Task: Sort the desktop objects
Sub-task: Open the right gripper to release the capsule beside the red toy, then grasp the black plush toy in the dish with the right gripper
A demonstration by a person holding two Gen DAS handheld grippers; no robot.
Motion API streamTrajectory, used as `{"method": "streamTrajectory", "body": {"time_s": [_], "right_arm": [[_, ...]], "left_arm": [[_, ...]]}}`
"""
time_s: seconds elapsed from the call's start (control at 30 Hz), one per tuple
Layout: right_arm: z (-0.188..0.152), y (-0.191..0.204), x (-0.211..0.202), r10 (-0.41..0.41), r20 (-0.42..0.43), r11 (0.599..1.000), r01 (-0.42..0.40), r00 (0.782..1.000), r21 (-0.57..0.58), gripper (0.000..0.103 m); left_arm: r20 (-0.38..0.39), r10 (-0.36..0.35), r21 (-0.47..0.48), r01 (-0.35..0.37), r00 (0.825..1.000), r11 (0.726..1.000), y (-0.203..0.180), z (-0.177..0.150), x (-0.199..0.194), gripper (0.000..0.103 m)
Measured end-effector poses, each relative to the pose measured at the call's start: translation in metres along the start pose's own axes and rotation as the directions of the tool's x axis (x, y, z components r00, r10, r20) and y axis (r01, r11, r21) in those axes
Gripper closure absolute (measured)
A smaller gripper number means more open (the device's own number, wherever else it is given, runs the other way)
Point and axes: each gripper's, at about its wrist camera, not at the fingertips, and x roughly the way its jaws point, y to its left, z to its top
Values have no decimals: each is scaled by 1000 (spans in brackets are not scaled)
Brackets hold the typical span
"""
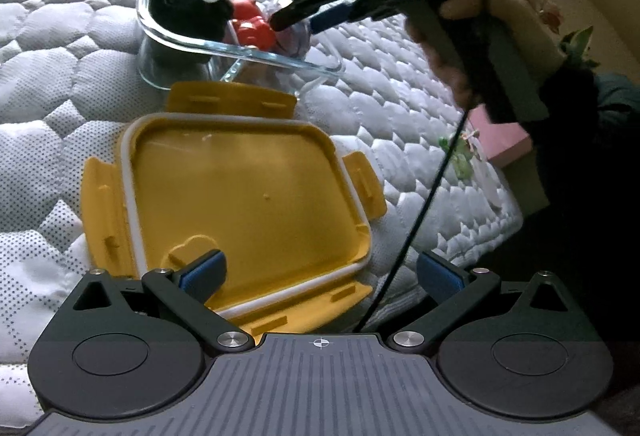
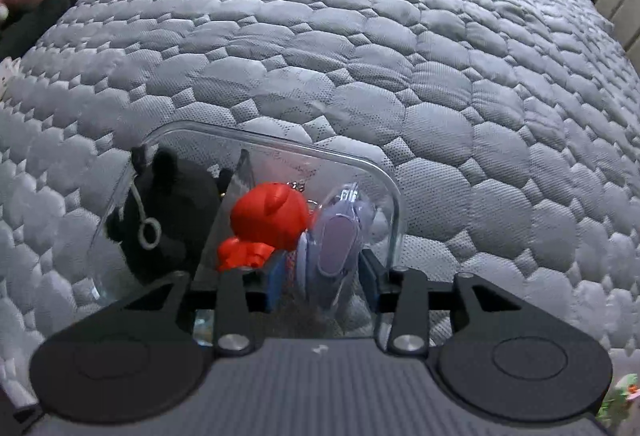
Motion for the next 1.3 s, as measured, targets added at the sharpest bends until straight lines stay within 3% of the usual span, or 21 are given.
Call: {"method": "streamTrajectory", "body": {"time_s": [0.1, 0.33, 0.43, 0.53, 0.63, 0.73, 0.9, 1.0, 1.07, 1.17, 1.3], "right_arm": [[0, -8, 0, 24, 7, 998, -24, 1000, 53, 65], [-7, -39, -5, 187, -65, 961, -169, 980, 220, 66], [-10, -45, -9, 183, -54, 956, -164, 982, 244, 65], [-17, -36, -24, 95, 78, 977, -108, 992, 182, 69], [-23, -15, -35, 21, 177, 998, -31, 984, 50, 75], [-26, -3, -29, 29, 149, 1000, -28, 988, -7, 81], [-27, -7, -24, -8, 148, 999, 3, 989, 35, 77], [-25, -12, -23, -1, 143, 998, -8, 990, 62, 77], [-25, -9, -34, -7, 212, 998, -6, 977, 59, 77], [-24, 10, -53, 37, 307, 999, -24, 951, -49, 74], [-19, 51, -51, 131, 305, 975, -68, 943, -209, 64]], "left_arm": [[2, 3, -19, -3, 1000, 1000, 5, 1, 0, 0], [-8, -9, -14, 9, 1000, 1000, 4, 2, 5, 0], [-11, -7, -6, 6, 1000, 1000, 3, 2, 6, 0], [-9, -5, -12, 5, 1000, 1000, 4, 2, 5, 0], [-9, 3, -16, -3, 1000, 1000, 3, 2, 5, 0], [-14, 6, -12, -6, 1000, 1000, 0, 1, 6, 0], [-12, 16, -4, -16, 1000, 1000, -2, 0, 5, 0], [-4, 17, -11, -17, 1000, 1000, 0, 0, 3, 0], [-5, 14, -16, -14, 1000, 1000, 0, 1, 5, 0], [-17, 11, -10, -11, 1000, 1000, -2, 1, 9, 0], [-24, 12, 11, -12, 1000, 1000, -6, 0, 10, 0]]}}
